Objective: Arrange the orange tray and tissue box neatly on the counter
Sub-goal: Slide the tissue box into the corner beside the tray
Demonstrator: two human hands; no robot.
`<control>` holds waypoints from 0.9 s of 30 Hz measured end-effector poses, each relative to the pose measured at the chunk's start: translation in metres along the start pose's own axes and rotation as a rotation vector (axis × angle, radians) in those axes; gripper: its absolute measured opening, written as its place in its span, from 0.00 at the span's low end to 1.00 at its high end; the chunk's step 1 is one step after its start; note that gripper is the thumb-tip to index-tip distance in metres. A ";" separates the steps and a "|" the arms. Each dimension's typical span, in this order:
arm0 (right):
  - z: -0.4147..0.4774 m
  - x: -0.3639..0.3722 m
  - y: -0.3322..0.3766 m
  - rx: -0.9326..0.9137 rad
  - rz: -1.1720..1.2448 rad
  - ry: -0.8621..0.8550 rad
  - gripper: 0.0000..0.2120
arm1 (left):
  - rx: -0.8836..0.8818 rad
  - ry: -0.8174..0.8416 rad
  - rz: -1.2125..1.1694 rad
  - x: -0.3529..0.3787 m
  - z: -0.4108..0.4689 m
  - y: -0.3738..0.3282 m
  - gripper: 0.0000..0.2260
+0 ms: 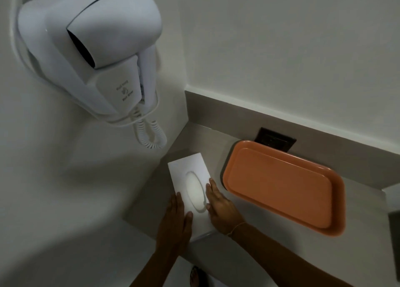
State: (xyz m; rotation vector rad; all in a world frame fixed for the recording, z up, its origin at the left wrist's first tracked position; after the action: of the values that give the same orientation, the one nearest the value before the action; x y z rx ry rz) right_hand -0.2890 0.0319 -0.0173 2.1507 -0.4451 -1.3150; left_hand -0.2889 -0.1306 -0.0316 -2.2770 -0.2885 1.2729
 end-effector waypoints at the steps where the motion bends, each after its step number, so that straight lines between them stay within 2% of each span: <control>1: 0.000 -0.001 0.000 0.004 0.023 -0.017 0.29 | 0.022 -0.007 0.007 -0.004 0.002 0.000 0.30; 10: 0.030 -0.015 0.008 0.076 0.230 -0.229 0.28 | 0.169 0.043 0.107 -0.064 0.052 -0.011 0.29; 18: 0.083 -0.036 0.027 0.186 0.452 -0.408 0.33 | 0.295 0.120 0.254 -0.131 0.123 -0.028 0.26; 23: 0.108 -0.036 0.029 0.263 0.505 -0.453 0.33 | 0.173 0.273 0.341 -0.135 0.162 -0.031 0.26; 27: 0.120 -0.036 0.026 0.300 0.524 -0.445 0.34 | 0.140 0.308 0.306 -0.129 0.183 -0.032 0.25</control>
State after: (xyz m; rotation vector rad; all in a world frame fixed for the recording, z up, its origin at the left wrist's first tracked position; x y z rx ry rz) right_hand -0.4117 -0.0045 -0.0177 1.7557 -1.3570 -1.4654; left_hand -0.5097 -0.0972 0.0010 -2.4119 0.2593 1.0201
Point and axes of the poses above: each hand's wrist, its own z-axis towards the middle knuckle, its own x-axis out of the palm, y = z × x, the point moved 6 cm from there along z, towards the middle knuckle, and after that the axes turned 15 degrees about y, right-handed, at the moved point
